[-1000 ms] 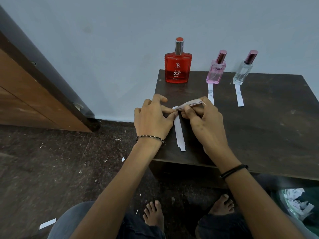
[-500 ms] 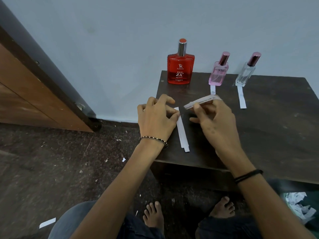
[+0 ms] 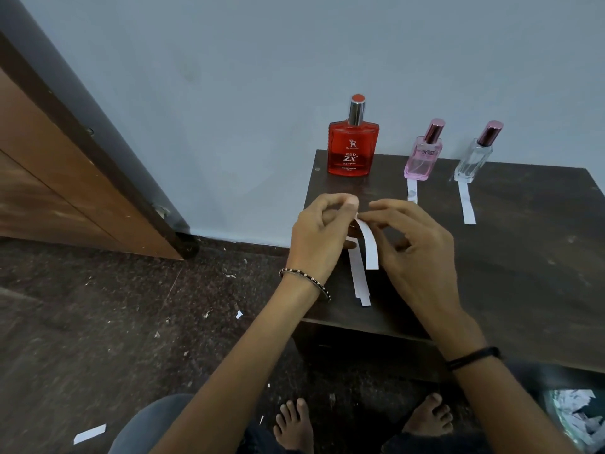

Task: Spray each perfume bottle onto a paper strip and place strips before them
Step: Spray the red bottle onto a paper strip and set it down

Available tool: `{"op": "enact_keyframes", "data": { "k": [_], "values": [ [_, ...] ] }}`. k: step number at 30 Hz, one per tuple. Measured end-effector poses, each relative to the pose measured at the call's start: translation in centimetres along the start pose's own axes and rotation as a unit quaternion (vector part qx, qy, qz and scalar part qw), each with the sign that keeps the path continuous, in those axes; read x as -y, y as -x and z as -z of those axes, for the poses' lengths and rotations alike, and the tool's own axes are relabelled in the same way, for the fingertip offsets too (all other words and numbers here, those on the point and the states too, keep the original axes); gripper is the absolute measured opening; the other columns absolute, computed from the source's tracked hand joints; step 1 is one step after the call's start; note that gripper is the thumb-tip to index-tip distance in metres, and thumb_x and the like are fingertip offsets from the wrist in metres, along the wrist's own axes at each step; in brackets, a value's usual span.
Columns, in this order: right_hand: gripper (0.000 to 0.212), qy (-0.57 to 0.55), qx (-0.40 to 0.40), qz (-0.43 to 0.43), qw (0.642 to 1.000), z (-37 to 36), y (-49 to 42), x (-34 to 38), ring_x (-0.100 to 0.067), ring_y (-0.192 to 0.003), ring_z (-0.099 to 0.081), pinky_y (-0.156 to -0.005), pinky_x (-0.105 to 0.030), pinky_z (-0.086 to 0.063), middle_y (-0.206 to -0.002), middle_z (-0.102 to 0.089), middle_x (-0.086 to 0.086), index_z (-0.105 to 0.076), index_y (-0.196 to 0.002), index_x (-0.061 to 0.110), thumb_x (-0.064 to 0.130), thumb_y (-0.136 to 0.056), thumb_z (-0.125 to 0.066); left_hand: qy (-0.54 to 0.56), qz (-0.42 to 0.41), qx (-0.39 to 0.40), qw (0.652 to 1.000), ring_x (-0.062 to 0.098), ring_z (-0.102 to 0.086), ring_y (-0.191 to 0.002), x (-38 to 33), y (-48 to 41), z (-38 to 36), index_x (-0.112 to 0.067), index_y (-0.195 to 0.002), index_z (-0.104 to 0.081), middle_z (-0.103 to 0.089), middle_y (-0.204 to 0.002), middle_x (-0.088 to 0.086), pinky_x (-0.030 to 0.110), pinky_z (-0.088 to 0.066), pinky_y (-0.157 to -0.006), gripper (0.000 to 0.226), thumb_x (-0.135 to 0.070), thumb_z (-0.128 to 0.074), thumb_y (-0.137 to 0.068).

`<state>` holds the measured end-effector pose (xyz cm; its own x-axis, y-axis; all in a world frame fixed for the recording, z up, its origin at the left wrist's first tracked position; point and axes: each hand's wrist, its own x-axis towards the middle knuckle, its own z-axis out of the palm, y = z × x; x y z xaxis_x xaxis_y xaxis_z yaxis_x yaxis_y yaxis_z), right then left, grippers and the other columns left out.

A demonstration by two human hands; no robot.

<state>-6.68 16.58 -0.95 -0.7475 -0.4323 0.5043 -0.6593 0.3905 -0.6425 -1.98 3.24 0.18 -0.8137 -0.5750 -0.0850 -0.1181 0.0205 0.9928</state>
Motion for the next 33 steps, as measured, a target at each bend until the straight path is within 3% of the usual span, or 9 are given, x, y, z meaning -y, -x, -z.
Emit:
{"op": "enact_keyframes", "data": {
  "k": [4, 9, 12, 15, 16, 20, 24, 30, 33],
  "values": [
    [0.02, -0.018, 0.014, -0.029, 0.999, -0.2, 0.0, 0.6, -0.006, -0.093, -0.066, -0.072, -0.005, -0.045, -0.117, -0.07, 0.0, -0.077, -0.111, 0.013, 0.011, -0.092, -0.071, 0.022, 0.011, -0.005, 1.0, 0.014, -0.075, -0.081, 0.1, -0.2, 0.2, -0.023, -0.118, -0.061, -0.077, -0.083, 0.004, 0.026, -0.061, -0.069, 0.026, -0.017, -0.066, -0.093],
    [0.024, -0.02, 0.001, -0.131, 0.991, -0.8, -0.9, 1.1, 0.003, -0.091, -0.065, -0.073, -0.005, -0.048, -0.111, -0.071, 0.005, -0.067, -0.12, 0.02, 0.022, -0.096, -0.067, -0.011, -0.017, -0.05, 0.999, 0.015, -0.075, -0.075, 0.1, -0.7, 0.6, -0.021, -0.109, -0.061, -0.076, -0.083, 0.002, 0.037, -0.06, -0.084, 0.014, -0.014, -0.054, -0.099],
    [0.043, -0.021, 0.024, -0.184, 0.982, -1.7, -3.6, 1.3, -0.003, -0.1, -0.064, -0.076, -0.005, -0.043, -0.123, -0.066, 0.0, -0.055, -0.133, 0.016, 0.032, -0.096, -0.067, -0.017, -0.022, -0.073, 0.997, 0.008, -0.074, -0.068, -0.1, -1.0, 1.2, -0.014, -0.107, -0.068, -0.075, -0.086, 0.0, 0.025, -0.059, -0.075, 0.016, -0.016, -0.053, -0.101],
    [0.063, -0.015, 0.028, -0.201, 0.979, -3.3, -6.9, 1.6, -0.008, -0.11, -0.054, -0.083, -0.006, -0.037, -0.138, -0.056, -0.004, -0.042, -0.141, 0.012, 0.038, -0.092, -0.071, -0.031, -0.023, -0.09, 0.995, 0.007, -0.074, -0.077, -0.2, -1.3, 1.5, -0.011, -0.11, -0.07, -0.075, -0.094, 0.0, 0.024, -0.058, -0.083, 0.02, -0.019, -0.054, -0.101],
    [0.068, -0.008, 0.025, -0.202, 0.979, -3.9, -7.8, 1.6, -0.01, -0.114, -0.052, -0.086, -0.009, -0.039, -0.14, -0.054, -0.006, -0.039, -0.142, 0.011, 0.041, -0.09, -0.072, -0.03, -0.024, -0.092, 0.995, 0.006, -0.073, -0.08, -0.3, -1.2, 1.5, -0.012, -0.111, -0.07, -0.075, -0.095, 0.0, 0.025, -0.058, -0.087, 0.02, -0.019, -0.054, -0.101],
    [0.099, -0.023, 0.004, -0.231, 0.973, -6.6, -10.7, 1.1, -0.031, -0.132, -0.048, -0.108, -0.044, -0.046, -0.145, -0.043, -0.015, -0.024, -0.147, 0.003, 0.049, -0.08, -0.08, -0.002, -0.018, -0.086, 0.996, 0.001, -0.072, -0.083, -0.6, -1.2, 1.8, -0.014, -0.114, -0.07, -0.076, -0.1, 0.001, 0.021, -0.056, -0.088, 0.019, -0.013, -0.058, -0.098],
    [0.109, -0.022, -0.03, -0.229, 0.973, -8.5, -12.3, 0.3, -0.033, -0.133, -0.045, -0.109, -0.051, -0.044, -0.144, -0.041, -0.014, -0.019, -0.148, 0.007, 0.056, -0.073, -0.081, -0.013, -0.031, -0.085, 0.996, -0.015, -0.065, -0.07, -0.3, -1.3, 1.8, -0.018, -0.116, -0.07, -0.072, -0.095, -0.008, -0.003, -0.046, -0.071, 0.022, -0.011, -0.06, -0.097],
    [0.078, -0.042, -0.055, -0.198, 0.978, -9.2, -12.3, -0.8, -0.02, -0.11, -0.058, -0.084, -0.023, -0.049, -0.127, -0.05, -0.004, -0.031, -0.132, 0.014, 0.045, -0.08, -0.079, -0.015, -0.02, -0.1, 0.995, 0.003, -0.073, -0.083, -0.1, -1.3, 1.9, -0.011, -0.115, -0.071, -0.076, -0.102, 0.004, 0.001, -0.049, -0.075, 0.023, -0.006, -0.058, -0.096],
    [0.074, -0.061, -0.055, -0.189, 0.979, -7.5, -10.8, -0.1, -0.011, -0.1, -0.058, -0.072, -0.011, -0.047, -0.118, -0.051, 0.003, -0.033, -0.129, 0.016, 0.046, -0.079, -0.079, -0.039, -0.041, -0.114, 0.992, 0.0, -0.071, -0.081, 0.0, -1.4, 2.2, -0.012, -0.114, -0.072, -0.076, -0.102, 0.003, 0.0, -0.047, -0.073, 0.023, -0.006, -0.056, -0.097]
  ]
}}
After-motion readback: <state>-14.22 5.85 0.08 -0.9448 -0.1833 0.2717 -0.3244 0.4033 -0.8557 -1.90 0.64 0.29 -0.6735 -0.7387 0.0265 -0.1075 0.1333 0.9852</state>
